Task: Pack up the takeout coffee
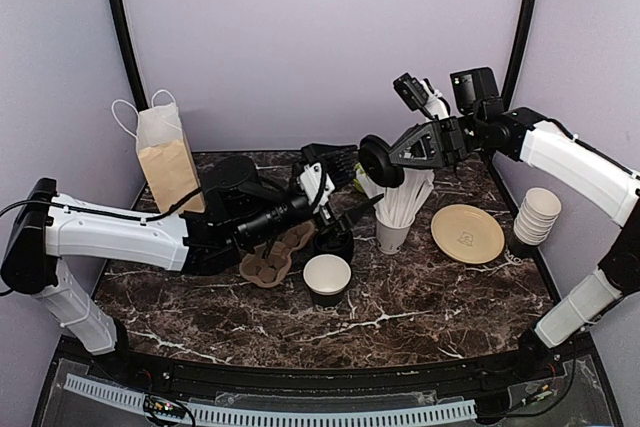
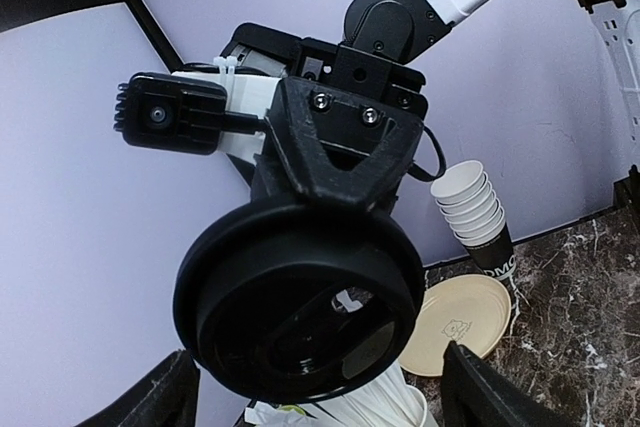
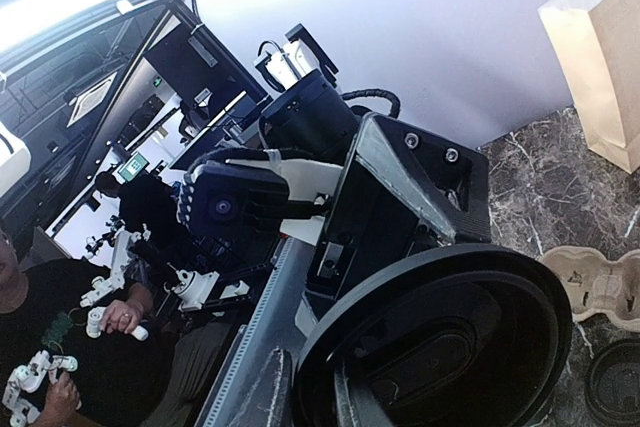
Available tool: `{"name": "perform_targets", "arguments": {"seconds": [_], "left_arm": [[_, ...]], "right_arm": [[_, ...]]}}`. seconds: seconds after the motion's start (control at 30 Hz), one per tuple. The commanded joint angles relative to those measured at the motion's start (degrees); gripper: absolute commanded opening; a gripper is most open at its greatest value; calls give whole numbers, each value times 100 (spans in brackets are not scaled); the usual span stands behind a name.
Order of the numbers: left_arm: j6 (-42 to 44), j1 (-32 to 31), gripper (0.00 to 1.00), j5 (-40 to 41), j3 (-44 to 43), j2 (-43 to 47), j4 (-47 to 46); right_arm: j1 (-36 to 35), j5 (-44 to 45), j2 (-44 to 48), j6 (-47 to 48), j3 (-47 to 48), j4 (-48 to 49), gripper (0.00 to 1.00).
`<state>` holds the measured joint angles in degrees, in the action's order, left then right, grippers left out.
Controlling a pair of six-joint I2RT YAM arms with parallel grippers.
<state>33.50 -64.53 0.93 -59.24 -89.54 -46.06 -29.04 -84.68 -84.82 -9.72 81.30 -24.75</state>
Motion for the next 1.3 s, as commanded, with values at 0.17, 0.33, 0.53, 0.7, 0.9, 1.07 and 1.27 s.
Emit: {"name": "perform_targets", "arguments": {"seconds": [0.17, 0.33, 0.53, 0.7, 0.9, 1.07, 1.27], "left_arm": [[22, -24, 86, -63, -443, -260, -348], [44, -24, 85, 232, -494, -393, -612], [82, -29, 86, 435, -450, -490, -914], [70, -33, 85, 484, -438, -567, -1081], [45, -33, 84, 298, -461, -586, -1071], [9, -33, 85, 90, -449, -586, -1014], [26, -33, 81, 172, -480, -600, -979]], "right_arm": [[8, -113, 198, -166, -102, 345, 15], [13, -136, 252, -289, -161, 463, 15], [12, -153, 255, -354, -184, 539, 15], [8, -145, 246, -373, -209, 576, 15], [12, -117, 234, -404, -228, 620, 15], [12, -100, 231, -419, -250, 639, 15], [12, -57, 229, -461, -298, 705, 16]]}}
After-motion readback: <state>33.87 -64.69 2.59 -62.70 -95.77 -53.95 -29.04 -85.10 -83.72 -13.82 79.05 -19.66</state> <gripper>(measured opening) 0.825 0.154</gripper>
